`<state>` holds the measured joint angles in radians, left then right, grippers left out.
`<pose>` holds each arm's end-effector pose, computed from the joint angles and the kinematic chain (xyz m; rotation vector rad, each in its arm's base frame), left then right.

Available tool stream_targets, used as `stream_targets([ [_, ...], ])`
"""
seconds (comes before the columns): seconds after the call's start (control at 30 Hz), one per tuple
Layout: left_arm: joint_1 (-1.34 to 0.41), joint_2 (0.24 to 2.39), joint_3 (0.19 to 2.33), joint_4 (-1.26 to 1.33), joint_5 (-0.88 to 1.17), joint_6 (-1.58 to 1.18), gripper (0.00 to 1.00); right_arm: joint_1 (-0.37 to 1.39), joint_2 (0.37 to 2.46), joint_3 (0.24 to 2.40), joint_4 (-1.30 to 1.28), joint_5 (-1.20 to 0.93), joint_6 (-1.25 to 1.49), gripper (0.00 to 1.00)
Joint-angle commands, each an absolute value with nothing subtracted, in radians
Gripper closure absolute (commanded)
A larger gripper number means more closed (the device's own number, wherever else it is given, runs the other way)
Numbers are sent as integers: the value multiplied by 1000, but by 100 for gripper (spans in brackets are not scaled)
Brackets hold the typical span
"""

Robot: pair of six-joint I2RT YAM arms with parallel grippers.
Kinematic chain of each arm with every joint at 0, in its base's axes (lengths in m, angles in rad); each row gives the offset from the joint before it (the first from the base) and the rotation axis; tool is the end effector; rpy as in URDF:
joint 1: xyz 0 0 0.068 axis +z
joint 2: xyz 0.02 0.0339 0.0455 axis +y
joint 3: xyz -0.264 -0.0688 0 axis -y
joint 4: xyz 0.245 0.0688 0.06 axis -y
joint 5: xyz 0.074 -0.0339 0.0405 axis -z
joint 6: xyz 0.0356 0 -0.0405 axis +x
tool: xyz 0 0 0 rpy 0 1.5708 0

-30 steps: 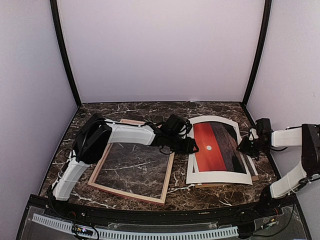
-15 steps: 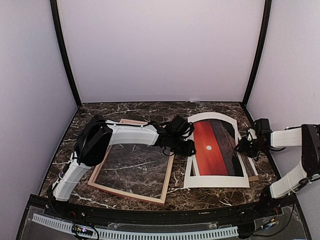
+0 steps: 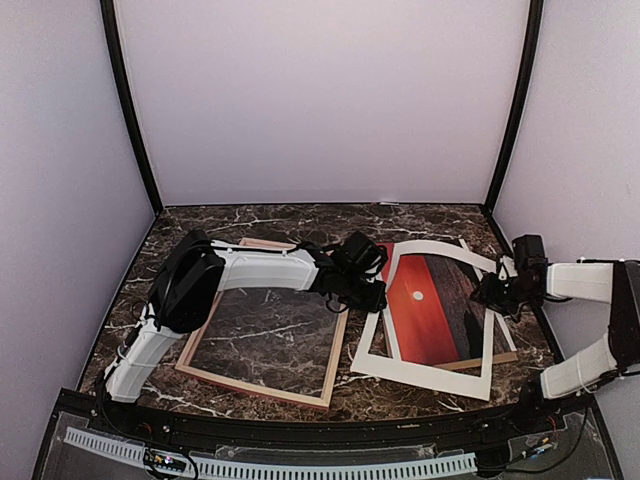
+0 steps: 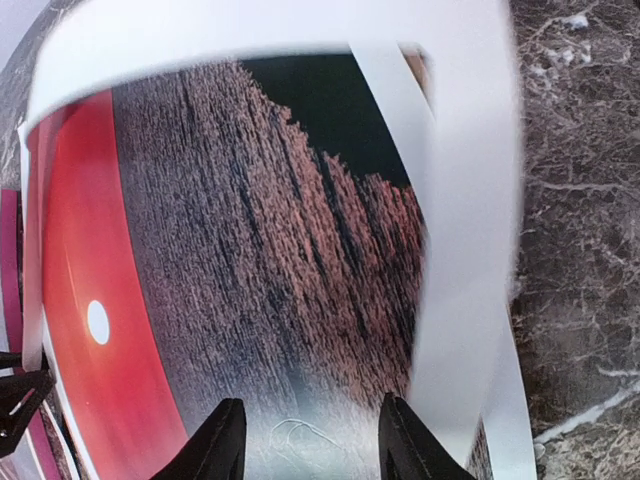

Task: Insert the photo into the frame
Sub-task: Pick up the mat board from the photo.

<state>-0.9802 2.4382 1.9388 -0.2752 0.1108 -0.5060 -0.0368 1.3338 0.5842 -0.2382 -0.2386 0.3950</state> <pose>0.2993 -0.4535 0.1431 0.6452 2.4215 -0.8151 0.2382 -0.0003 0.1565 0.4612 2.5354 0.4414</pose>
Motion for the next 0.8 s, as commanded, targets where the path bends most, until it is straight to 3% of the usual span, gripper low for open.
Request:
stream_targets([
  [0.0,-985,2415,1953,-327,97,-487,76,-29,1281,624,-277,-196,402,51],
  [0.27,-984,2392,1953,-322,91,-496,76,-28,1233,628,-314,-119,412,49],
  [0.53,-974,2372,1950,-308,71,-506,76,-28,1100,664,-329,-177,441,48],
  [0.77,-963,2347,1934,-285,77,-524,76,-38,1102,720,-416,-27,418,43],
])
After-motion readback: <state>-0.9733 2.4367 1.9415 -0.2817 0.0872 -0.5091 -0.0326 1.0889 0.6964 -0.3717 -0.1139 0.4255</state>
